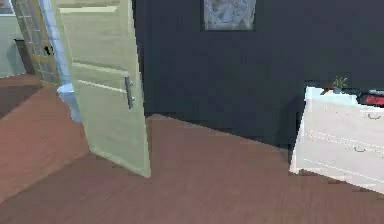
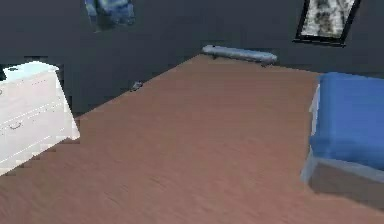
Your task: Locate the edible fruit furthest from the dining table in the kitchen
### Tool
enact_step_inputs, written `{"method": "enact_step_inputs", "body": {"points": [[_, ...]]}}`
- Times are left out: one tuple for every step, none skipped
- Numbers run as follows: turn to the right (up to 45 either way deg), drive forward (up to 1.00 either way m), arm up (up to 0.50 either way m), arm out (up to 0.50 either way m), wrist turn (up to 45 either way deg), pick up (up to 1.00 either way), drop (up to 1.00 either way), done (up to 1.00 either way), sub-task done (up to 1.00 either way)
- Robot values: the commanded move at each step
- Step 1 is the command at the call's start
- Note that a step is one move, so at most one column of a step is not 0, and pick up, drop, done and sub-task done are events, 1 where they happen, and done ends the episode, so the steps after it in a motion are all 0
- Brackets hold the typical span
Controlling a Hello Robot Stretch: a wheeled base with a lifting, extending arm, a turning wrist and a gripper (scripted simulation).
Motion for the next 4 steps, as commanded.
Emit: {"method": "enact_step_inputs", "body": {"points": [[-42.0, 0.0, 0.0, 0.0, 0.0, 0.0, 0.0, 0.0, 0.0], [0.0, 1.0, 0.0, 0.0, 0.0, 0.0, 0.0, 0.0, 0.0], [0.0, 1.0, 0.0, 0.0, 0.0, 0.0, 0.0, 0.0, 0.0], [0.0, 1.0, 0.0, 0.0, 0.0, 0.0, 0.0, 0.0, 0.0]]}}
